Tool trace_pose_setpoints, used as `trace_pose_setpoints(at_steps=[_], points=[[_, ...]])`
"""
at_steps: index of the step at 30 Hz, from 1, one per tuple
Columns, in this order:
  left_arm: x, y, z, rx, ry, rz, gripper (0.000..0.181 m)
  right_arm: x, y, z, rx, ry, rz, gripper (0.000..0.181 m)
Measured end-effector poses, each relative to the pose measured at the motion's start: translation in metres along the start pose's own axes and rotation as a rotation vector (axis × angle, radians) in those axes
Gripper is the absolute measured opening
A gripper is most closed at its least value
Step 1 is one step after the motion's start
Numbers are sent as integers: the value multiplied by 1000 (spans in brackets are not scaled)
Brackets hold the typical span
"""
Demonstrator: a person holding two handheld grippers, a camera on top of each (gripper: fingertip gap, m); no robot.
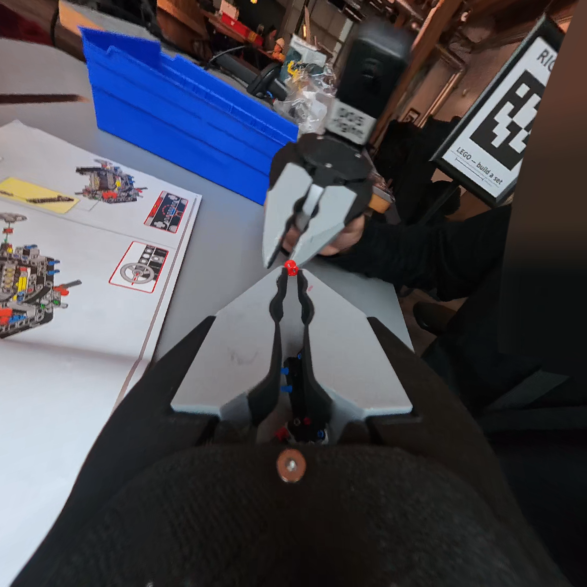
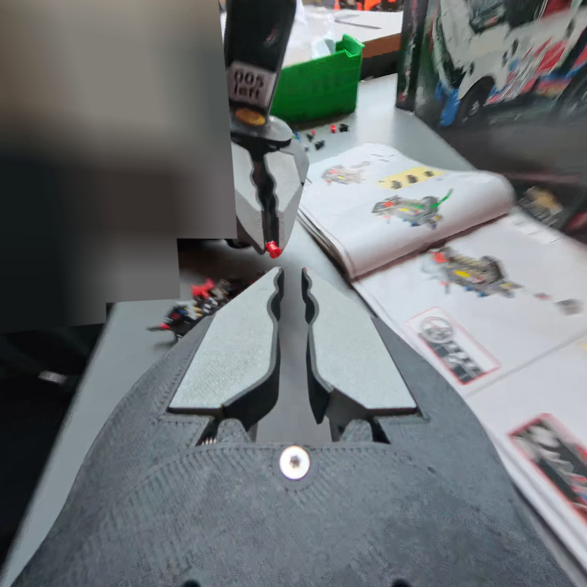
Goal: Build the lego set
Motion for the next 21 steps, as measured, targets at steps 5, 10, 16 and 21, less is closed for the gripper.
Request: trace_pose_setpoints(at_steps=[5,10,16,21], points=[[2,3,-10,16,146,20,3,13,-18,9,410,413,-108,16],[3,7,-13,-12,63,-2,4,10,-13,14,347,283,-110,18],[7,7,-20,-140,-117,-80,3,15,-18,20,194,-25,-125,16],[6,8,-20,-175,-174,-89,3,16,-15,27,134,-167,-122,9]])
Point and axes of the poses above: each gripper's, where its closed fingertips meet, y out along the fingers, x out of its top, z = x × y across the jaws, the point moved 1 cm from there along -y, back along the fingers, and after that the axes turned 7 degrees about -x, right-handed, at the moved point
